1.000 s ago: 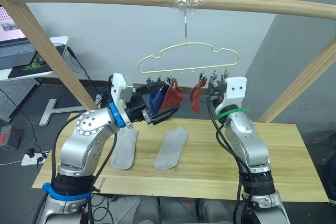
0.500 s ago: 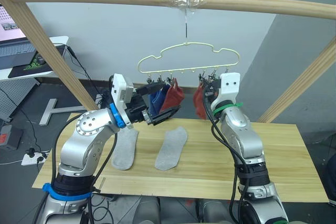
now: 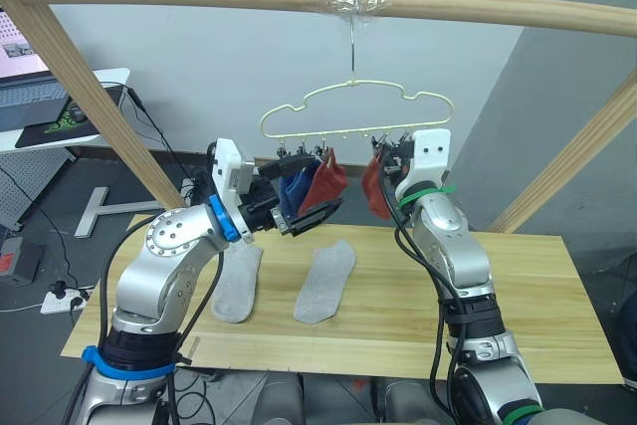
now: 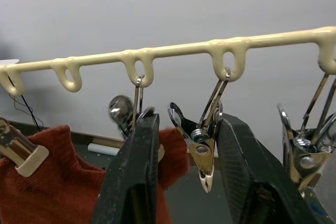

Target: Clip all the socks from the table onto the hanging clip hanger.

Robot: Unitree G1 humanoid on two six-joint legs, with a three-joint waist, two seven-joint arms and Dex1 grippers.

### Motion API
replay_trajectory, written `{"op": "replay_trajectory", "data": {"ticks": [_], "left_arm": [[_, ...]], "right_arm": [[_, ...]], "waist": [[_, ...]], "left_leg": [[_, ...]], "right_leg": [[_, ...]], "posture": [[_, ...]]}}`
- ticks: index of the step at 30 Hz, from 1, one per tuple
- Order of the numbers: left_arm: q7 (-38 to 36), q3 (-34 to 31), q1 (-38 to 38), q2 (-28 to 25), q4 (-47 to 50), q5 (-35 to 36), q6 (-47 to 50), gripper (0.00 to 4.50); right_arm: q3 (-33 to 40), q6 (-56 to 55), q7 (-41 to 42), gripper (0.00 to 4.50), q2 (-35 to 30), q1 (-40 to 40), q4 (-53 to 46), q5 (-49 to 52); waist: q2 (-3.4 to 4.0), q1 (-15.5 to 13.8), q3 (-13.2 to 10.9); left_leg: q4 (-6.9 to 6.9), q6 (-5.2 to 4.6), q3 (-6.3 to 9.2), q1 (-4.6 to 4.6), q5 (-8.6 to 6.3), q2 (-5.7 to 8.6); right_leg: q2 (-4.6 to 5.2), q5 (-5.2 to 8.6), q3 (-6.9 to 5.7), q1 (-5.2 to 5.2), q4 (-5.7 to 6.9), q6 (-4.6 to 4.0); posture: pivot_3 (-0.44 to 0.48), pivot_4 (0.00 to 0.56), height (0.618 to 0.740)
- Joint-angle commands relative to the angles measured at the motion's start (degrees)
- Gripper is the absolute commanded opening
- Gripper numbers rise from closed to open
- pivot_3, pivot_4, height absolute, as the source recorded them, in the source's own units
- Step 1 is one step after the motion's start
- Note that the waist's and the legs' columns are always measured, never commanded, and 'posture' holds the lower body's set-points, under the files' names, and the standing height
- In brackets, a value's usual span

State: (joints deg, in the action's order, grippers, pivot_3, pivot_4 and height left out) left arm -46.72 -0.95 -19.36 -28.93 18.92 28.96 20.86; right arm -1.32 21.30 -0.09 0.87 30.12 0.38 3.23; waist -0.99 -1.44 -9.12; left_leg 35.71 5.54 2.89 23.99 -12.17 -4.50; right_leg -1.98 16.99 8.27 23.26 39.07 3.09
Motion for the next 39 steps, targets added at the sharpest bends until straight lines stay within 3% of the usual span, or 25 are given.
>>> {"op": "replay_trajectory", "data": {"ticks": [1, 14, 21, 26, 29, 33, 39], "left_arm": [[0.7, -0.7, -1.5, 0.5, 2.4, 1.1, -0.4, 4.5], [1.5, -1.1, -2.5, 1.0, 2.8, 2.8, 0.2, 4.5], [1.9, -0.7, -2.1, 1.3, 3.5, 2.6, 0.1, 4.5], [2.5, 0.8, 0.3, 1.5, 3.7, 0.9, -0.7, 4.5], [4.0, 6.5, 5.0, 0.4, -0.4, -9.4, -5.7, 4.5], [9.6, 13.8, 9.3, 3.1, -15.4, -21.0, -10.8, 4.5], [15.2, 18.2, 6.0, 9.5, -36.3, -29.7, -17.2, 4.5]], "right_arm": [[0.4, -2.2, -0.1, 1.62, -0.2, 1.7, -0.6, -0.5], [0.6, -3.1, 0.1, 1.62, -0.8, 2.3, 0.7, -0.2], [1.3, -3.6, 0.0, 0.09, -1.0, 2.4, 1.0, 0.1], [1.5, -3.7, 0.5, 0.08, -1.5, 2.3, 0.4, 0.4], [2.0, -2.6, 1.0, 0.08, -2.4, 1.6, -1.6, 0.8], [2.5, 2.8, 3.6, 0.08, -5.8, 0.8, -5.2, 1.6], [2.9, 9.3, 5.1, 0.08, -7.5, -2.0, -12.2, 3.2]], "waist": [[0.0, 0.0, 0.0], [0.0, 0.0, 0.0], [0.0, 0.0, 0.0], [0.0, 0.0, 0.0], [0.04, 0.0, 0.0], [0.13, 0.0, -0.1], [0.14, 0.1, -0.1]], "left_leg": [[0.0, 0.0, 0.0, 0.0, 0.0, 0.0], [-0.01, 0.0, 0.0, 0.0, 0.0, 0.0], [0.0, 0.0, 0.0, 0.0, 0.0, 0.0], [-0.01, 0.0, 0.0, 0.0, 0.0, 0.0], [-0.02, 0.0, -0.04, -0.04, 0.0, 0.0], [-0.02, 0.0, -0.05, -0.05, 0.0, 0.01], [0.0, 0.0, -0.06, -0.01, 0.0, 0.01]], "right_leg": [[0.0, 0.0, 0.0, 0.0, 0.0, 0.0], [0.0, 0.0, 0.0, 0.0, 0.0, 0.0], [0.0, 0.0, 0.0, 0.0, 0.0, 0.0], [0.0, 0.0, 0.01, 0.0, -0.01, 0.0], [0.0, 0.0, 0.05, -0.01, -0.02, 0.0], [0.0, 0.01, 0.07, 0.01, -0.04, -0.01], [0.0, 0.05, 0.06, 0.04, -0.02, -0.02]], "posture": [[0.204, 0.151, 0.74], [0.205, 0.15, 0.74], [0.204, 0.15, 0.74], [0.201, 0.151, 0.74], [0.201, 0.151, 0.74], [0.135, 0.16, 0.74], [0.094, 0.162, 0.74]]}}
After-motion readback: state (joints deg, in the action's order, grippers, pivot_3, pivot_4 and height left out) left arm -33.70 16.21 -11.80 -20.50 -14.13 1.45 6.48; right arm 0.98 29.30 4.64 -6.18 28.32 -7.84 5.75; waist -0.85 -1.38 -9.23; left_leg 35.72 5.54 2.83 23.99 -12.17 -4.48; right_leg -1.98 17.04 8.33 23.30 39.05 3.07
